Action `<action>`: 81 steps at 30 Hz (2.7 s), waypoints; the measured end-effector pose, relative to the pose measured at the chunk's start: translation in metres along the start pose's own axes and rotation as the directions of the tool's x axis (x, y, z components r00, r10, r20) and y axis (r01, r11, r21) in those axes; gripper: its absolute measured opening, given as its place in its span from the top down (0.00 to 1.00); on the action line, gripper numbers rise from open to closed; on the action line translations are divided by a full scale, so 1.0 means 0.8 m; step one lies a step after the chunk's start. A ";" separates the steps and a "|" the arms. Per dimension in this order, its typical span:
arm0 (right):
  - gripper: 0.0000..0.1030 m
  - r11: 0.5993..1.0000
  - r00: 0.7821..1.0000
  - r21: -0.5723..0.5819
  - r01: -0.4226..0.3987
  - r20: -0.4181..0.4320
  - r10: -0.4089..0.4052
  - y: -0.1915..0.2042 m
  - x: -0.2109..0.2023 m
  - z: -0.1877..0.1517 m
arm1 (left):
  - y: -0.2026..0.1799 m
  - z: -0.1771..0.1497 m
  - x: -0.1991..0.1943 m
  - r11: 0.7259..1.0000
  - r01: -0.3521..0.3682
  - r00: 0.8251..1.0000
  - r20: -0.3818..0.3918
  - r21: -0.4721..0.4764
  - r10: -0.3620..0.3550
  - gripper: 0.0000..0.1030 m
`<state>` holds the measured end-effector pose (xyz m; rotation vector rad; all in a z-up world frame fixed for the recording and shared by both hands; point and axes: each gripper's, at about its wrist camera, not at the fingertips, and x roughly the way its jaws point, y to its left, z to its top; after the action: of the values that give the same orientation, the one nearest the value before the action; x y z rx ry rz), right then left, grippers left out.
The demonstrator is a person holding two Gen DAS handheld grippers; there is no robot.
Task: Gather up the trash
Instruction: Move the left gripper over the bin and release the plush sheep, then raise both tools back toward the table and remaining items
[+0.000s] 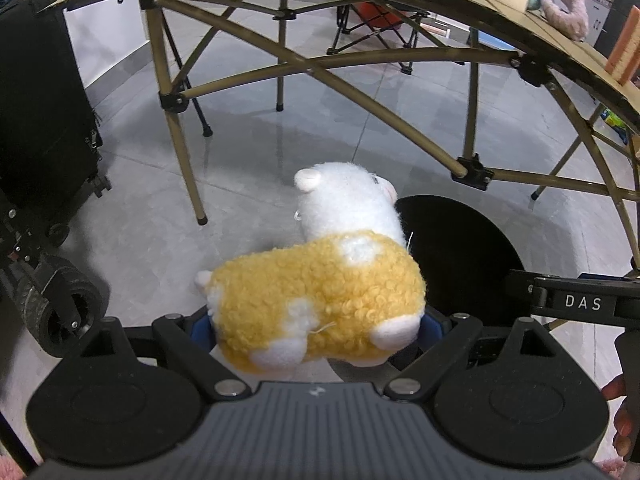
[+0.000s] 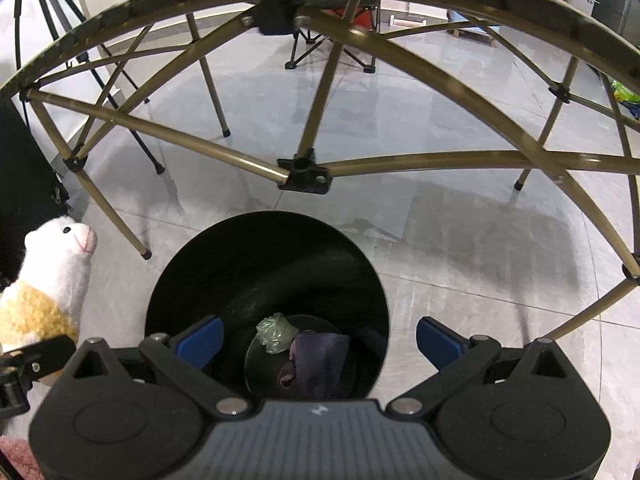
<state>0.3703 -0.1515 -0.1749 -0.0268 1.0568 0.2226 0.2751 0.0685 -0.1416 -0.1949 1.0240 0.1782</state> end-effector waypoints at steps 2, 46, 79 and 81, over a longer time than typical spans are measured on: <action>0.00 1.000 1.000 0.009 0.003 0.005 -0.003 -0.006 -0.003 0.000 | -0.008 0.000 0.000 1.000 0.005 1.000 0.002 0.009 -0.006 0.11; 0.00 0.962 0.996 0.259 0.090 0.001 -0.094 -0.200 -0.031 -0.071 | -0.148 -0.006 0.046 0.991 0.015 0.993 -0.121 0.133 0.001 0.11; 0.00 0.962 0.992 0.245 0.121 -0.056 -0.111 -0.201 -0.005 -0.079 | -0.175 0.001 0.092 0.995 0.004 0.976 -0.216 0.099 0.018 0.00; 0.00 0.962 0.992 0.245 0.120 -0.056 -0.109 -0.201 -0.005 -0.079 | -0.174 0.002 0.090 0.995 0.006 0.977 -0.213 0.096 0.015 0.00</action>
<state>0.3450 -0.3171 -0.2161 0.1328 1.1154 -0.0163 0.3458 -0.0619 -0.1918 -0.1256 1.2442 0.1132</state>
